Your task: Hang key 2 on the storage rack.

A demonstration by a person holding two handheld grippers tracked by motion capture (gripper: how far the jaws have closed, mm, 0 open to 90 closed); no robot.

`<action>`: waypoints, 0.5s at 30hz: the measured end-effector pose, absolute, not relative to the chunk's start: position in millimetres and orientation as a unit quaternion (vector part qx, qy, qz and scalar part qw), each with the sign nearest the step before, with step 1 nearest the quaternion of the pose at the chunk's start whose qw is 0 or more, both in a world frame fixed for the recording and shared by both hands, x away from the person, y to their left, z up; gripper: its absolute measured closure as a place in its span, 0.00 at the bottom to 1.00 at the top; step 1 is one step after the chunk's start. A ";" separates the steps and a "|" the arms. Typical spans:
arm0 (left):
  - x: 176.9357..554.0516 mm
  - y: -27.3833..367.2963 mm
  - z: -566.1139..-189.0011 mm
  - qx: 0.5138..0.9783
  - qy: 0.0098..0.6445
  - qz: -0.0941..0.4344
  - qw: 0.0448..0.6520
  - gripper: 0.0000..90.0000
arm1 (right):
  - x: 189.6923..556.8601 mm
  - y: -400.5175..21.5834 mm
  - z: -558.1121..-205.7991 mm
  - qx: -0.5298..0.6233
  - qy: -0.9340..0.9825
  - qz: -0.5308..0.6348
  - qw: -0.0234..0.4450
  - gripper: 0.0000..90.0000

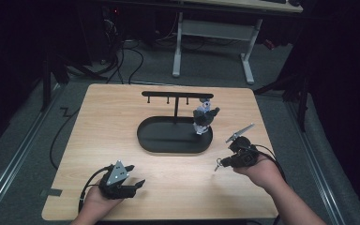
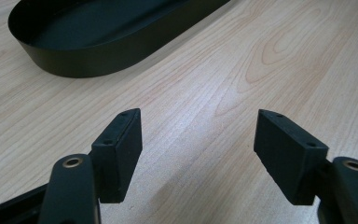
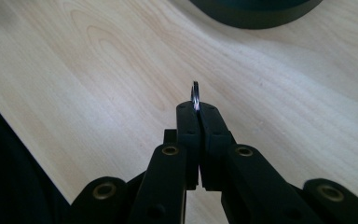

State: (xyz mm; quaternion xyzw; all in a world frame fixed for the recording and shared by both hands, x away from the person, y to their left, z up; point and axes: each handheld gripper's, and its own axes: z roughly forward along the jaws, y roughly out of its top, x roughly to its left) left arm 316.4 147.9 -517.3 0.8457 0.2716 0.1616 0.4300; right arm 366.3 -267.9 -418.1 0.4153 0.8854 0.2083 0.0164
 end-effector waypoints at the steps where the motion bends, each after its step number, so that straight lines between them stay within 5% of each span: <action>1: 316.4 147.9 -516.9 0.845 0.272 0.163 0.431 0.37 | 367.2 -267.6 -417.2 0.417 0.885 0.209 0.018 0.99; 15: 317.2 148.5 -516.0 0.842 0.273 0.164 0.436 0.37 | 385.0 -253.0 -398.4 0.413 0.884 0.220 0.022 0.99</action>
